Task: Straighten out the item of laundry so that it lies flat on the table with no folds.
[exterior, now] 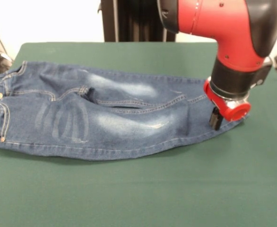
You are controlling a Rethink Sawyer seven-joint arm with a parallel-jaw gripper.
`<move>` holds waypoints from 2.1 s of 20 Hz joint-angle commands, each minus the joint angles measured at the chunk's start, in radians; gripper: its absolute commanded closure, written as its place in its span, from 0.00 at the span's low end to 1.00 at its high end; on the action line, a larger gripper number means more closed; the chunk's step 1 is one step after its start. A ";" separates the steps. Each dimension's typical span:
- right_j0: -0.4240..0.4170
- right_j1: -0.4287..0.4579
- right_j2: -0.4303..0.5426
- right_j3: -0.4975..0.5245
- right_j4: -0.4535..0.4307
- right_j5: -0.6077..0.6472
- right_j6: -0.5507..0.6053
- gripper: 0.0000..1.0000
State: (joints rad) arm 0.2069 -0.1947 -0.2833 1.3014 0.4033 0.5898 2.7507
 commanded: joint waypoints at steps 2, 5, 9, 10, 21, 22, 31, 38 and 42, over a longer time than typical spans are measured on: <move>-0.008 0.171 0.142 -0.014 -0.002 -0.087 0.069 1.00; 0.013 0.162 0.121 -0.066 0.039 0.007 0.145 1.00; 0.030 0.183 0.079 -0.161 0.061 0.123 0.228 1.00; 0.031 0.189 0.071 -0.183 0.065 0.139 0.242 1.00; 0.006 0.154 0.043 -0.229 0.095 0.267 0.284 1.00; 0.003 0.149 0.045 -0.224 0.101 0.256 0.281 1.00; 0.010 0.167 0.022 -0.288 0.136 0.301 0.325 1.00; 0.026 0.198 -0.001 -0.338 0.164 0.298 0.379 1.00; 0.041 0.198 -0.019 -0.369 0.186 0.329 0.421 1.00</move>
State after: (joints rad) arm 0.2077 -0.0433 -0.3638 0.9941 0.5071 0.8828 2.7841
